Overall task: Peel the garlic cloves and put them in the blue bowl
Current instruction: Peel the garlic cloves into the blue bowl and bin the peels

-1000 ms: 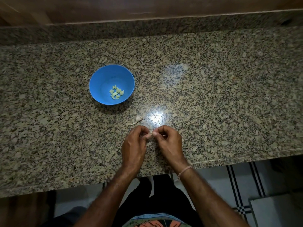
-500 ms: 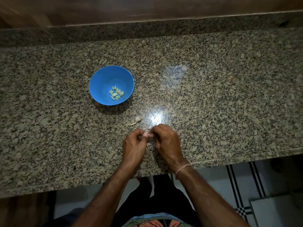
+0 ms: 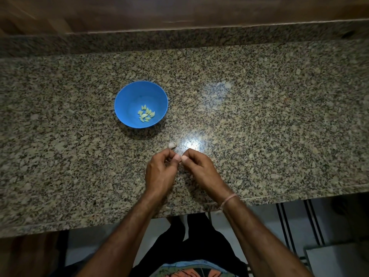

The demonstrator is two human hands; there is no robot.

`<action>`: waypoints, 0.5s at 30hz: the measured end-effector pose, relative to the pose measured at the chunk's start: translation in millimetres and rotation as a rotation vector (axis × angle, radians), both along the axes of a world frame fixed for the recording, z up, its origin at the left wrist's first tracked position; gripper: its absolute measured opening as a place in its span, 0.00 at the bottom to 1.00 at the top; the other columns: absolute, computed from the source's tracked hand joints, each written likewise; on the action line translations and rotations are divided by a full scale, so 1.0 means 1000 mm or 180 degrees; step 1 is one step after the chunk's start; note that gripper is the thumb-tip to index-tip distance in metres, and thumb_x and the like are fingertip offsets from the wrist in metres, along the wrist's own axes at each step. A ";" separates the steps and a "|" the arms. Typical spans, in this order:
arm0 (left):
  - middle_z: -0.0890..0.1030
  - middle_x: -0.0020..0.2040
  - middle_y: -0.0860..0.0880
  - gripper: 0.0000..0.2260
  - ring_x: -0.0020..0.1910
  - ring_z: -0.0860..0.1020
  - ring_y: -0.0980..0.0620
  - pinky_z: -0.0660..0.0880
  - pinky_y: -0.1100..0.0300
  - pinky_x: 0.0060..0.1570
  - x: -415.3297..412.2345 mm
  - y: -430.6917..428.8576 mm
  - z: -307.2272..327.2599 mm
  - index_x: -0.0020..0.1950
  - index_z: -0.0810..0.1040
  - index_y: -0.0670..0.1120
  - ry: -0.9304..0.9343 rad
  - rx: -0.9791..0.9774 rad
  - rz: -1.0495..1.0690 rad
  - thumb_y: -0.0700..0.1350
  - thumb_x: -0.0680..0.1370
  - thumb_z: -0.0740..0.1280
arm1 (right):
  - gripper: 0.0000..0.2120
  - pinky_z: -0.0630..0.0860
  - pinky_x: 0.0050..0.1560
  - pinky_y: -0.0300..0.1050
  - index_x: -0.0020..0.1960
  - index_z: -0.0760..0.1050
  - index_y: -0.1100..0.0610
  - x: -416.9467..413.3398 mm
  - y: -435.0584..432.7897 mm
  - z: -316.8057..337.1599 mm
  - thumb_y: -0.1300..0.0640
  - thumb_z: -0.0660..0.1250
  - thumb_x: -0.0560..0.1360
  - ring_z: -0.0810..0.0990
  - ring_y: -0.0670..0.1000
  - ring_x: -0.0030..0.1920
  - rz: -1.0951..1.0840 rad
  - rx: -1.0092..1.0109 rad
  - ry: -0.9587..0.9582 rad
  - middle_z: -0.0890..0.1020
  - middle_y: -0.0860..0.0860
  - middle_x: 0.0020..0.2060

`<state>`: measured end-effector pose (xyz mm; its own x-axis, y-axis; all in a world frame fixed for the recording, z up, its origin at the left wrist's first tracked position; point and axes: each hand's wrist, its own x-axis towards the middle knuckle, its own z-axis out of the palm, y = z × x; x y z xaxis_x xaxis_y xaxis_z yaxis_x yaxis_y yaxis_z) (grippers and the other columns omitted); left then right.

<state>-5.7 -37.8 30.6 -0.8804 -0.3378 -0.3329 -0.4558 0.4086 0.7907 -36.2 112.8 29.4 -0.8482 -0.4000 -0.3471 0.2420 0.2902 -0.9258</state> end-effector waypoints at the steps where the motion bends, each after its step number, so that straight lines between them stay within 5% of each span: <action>1: 0.83 0.40 0.52 0.09 0.41 0.80 0.52 0.76 0.55 0.42 0.001 -0.003 -0.001 0.43 0.81 0.51 -0.0091 0.0164 -0.0010 0.51 0.82 0.69 | 0.11 0.74 0.40 0.32 0.48 0.75 0.59 0.000 0.000 -0.002 0.53 0.65 0.85 0.74 0.43 0.39 0.0046 0.0189 0.0232 0.78 0.50 0.40; 5: 0.79 0.38 0.48 0.11 0.39 0.75 0.52 0.71 0.59 0.39 0.003 -0.005 0.002 0.44 0.82 0.44 -0.0607 0.1390 0.0176 0.46 0.84 0.67 | 0.09 0.68 0.37 0.31 0.45 0.75 0.56 -0.003 0.000 -0.010 0.57 0.67 0.83 0.72 0.40 0.36 0.0329 0.0902 0.1163 0.78 0.47 0.37; 9: 0.82 0.40 0.56 0.06 0.40 0.79 0.62 0.73 0.66 0.37 0.004 -0.005 0.003 0.46 0.81 0.50 0.0005 0.0283 -0.0140 0.47 0.83 0.69 | 0.11 0.76 0.42 0.39 0.45 0.77 0.55 -0.003 -0.001 -0.007 0.52 0.67 0.84 0.77 0.44 0.38 0.0001 0.0141 -0.0022 0.80 0.48 0.37; 12: 0.83 0.40 0.56 0.05 0.41 0.80 0.62 0.74 0.63 0.39 0.004 -0.003 0.004 0.47 0.80 0.52 0.0304 0.0034 -0.0237 0.48 0.82 0.70 | 0.12 0.82 0.50 0.51 0.49 0.78 0.60 -0.003 -0.001 -0.007 0.51 0.66 0.84 0.80 0.49 0.43 -0.0147 -0.0149 -0.0494 0.81 0.50 0.41; 15: 0.83 0.41 0.57 0.04 0.41 0.80 0.60 0.77 0.57 0.39 0.007 -0.004 0.002 0.47 0.79 0.53 0.0468 -0.0306 -0.0438 0.50 0.82 0.70 | 0.12 0.80 0.44 0.39 0.50 0.78 0.62 -0.001 -0.002 -0.008 0.53 0.66 0.84 0.80 0.45 0.42 -0.0268 -0.0176 -0.0488 0.81 0.50 0.41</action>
<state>0.9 -42.0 32.5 -0.9570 -0.2352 -0.1696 -0.2733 0.5356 0.7990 -37.6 111.3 21.5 -0.8183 -0.3518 -0.4545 0.4030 0.2125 -0.8902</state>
